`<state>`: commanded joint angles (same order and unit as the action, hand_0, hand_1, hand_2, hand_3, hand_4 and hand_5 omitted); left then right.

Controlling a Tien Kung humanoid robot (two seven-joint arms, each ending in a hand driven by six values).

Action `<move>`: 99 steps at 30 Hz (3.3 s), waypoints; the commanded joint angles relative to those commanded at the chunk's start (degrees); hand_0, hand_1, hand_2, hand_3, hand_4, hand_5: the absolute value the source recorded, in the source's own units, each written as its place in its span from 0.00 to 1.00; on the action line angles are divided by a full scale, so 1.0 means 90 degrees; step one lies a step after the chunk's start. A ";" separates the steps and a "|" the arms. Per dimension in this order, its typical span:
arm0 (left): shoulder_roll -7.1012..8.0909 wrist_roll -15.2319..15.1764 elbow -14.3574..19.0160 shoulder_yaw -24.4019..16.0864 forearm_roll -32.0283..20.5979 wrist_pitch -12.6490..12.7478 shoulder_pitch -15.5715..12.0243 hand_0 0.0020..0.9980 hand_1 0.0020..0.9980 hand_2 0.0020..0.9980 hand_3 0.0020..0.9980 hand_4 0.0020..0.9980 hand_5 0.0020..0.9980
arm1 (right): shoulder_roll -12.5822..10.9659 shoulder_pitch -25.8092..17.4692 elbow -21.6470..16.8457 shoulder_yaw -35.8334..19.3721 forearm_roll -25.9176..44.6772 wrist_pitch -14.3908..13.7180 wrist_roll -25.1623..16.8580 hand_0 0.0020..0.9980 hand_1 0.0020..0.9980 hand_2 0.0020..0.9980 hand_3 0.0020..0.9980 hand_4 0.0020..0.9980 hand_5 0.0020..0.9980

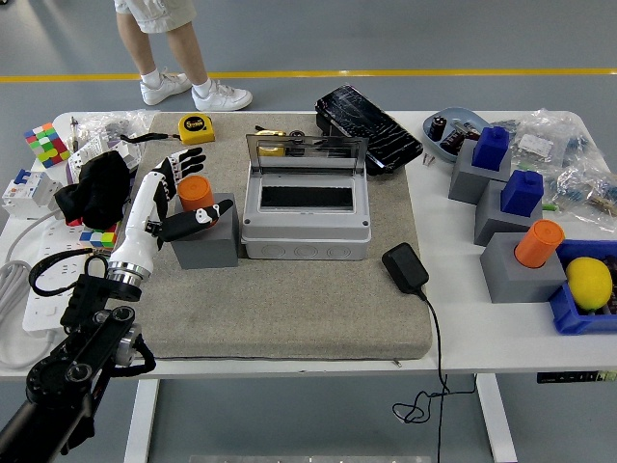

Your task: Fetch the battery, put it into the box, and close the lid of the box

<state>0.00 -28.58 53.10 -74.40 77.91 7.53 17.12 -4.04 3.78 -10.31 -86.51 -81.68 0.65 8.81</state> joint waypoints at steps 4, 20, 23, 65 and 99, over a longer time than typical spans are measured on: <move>0.0000 -0.0035 -0.0109 0.0034 -0.0039 0.0016 0.0044 0.51 0.63 0.67 0.72 1.00 0.00 | -0.0003 -0.0013 0.0000 0.0014 0.0004 0.0000 -0.0001 0.65 0.64 0.67 0.56 0.98 0.46; 0.0000 -0.0484 -0.0606 0.0175 -0.0615 0.0065 0.0267 0.19 0.28 0.37 0.41 0.88 0.00 | 0.0039 -0.0046 0.0000 0.0002 0.0029 -0.0003 0.0007 0.64 0.64 0.67 0.56 0.98 0.46; 0.0000 -0.0632 -0.0708 0.0228 -0.0717 0.0087 0.0317 0.19 0.28 0.37 0.41 0.88 0.00 | 0.0042 -0.0040 0.0000 0.0025 0.0039 -0.0001 0.0005 0.64 0.64 0.67 0.56 0.98 0.46; 0.0155 0.1540 0.1038 0.2693 0.3993 0.0295 0.2109 0.13 0.14 0.22 0.28 0.78 0.00 | 0.0031 -0.0010 0.0000 0.0081 0.0100 -0.0044 -0.0034 0.65 0.64 0.67 0.56 0.98 0.46; 0.0000 0.2029 -0.0576 0.3689 0.5787 0.0276 0.3419 0.31 0.52 0.50 0.69 1.00 0.00 | -0.0006 0.0021 0.0000 0.0232 0.0107 -0.0038 -0.0018 0.65 0.64 0.67 0.56 0.98 0.46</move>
<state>0.00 -10.32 47.92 -41.20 130.00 10.01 47.89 -4.09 3.97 -10.31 -84.42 -80.72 0.31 8.65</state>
